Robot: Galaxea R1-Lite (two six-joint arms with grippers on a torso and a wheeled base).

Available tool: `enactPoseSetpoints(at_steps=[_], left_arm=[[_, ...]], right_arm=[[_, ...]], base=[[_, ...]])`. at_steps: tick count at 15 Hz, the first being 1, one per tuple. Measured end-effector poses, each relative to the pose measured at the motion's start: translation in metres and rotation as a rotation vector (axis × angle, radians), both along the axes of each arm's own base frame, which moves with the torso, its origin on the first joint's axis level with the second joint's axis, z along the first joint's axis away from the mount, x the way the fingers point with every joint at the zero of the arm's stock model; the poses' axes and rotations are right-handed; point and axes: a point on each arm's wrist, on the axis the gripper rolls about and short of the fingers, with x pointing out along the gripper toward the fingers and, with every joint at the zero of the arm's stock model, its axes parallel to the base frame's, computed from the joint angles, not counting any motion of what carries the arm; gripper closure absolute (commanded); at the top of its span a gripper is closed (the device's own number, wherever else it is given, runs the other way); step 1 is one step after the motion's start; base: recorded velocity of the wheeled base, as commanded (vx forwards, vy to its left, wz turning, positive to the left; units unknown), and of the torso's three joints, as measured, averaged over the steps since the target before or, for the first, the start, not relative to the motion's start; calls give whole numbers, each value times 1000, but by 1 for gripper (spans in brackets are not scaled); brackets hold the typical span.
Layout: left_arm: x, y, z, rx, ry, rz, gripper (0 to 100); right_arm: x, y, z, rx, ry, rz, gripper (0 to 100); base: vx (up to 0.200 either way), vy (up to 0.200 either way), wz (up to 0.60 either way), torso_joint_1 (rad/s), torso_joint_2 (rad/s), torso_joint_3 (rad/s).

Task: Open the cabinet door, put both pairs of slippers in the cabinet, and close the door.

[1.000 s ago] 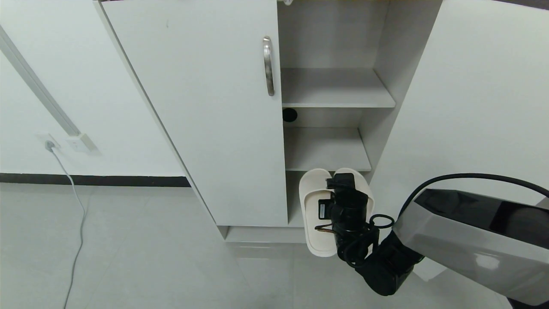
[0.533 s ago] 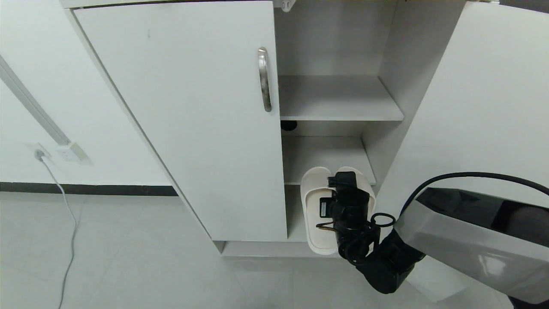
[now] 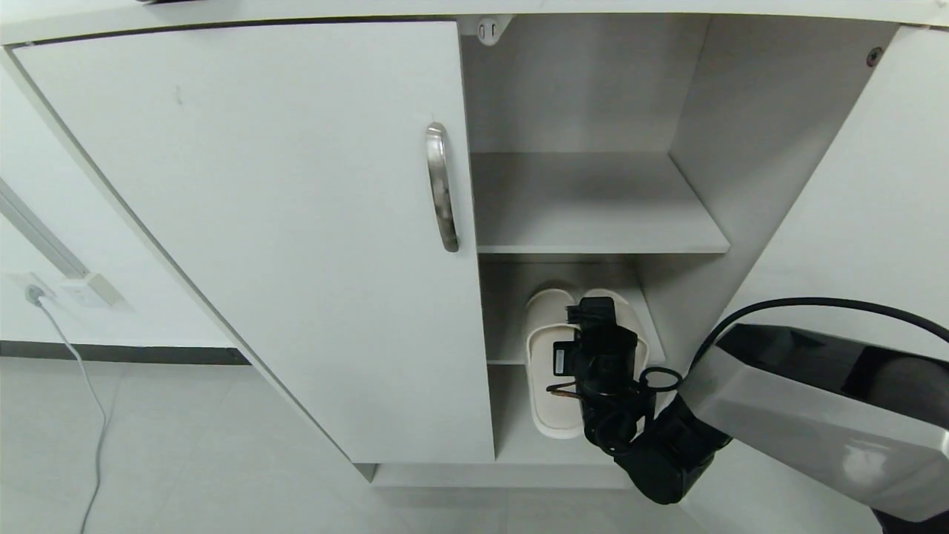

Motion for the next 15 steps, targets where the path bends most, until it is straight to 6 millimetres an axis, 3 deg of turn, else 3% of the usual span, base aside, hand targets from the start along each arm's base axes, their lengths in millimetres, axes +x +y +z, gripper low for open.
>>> enactPoseSetpoints(at_steps=[4, 10, 15], left_arm=[[0, 0, 0, -1, 0, 1, 100], [0, 0, 0, 1, 0, 3, 100], [0, 0, 0, 1, 1, 2, 100]], right_arm=[[16, 8, 5, -10, 18, 28, 100], [62, 20, 29, 17, -6, 6, 100], [87, 19, 38, 33, -25, -24, 100]], base=[[0, 0, 0, 0, 0, 0], [0, 0, 0, 0, 0, 0], [0, 0, 0, 0, 0, 0]])
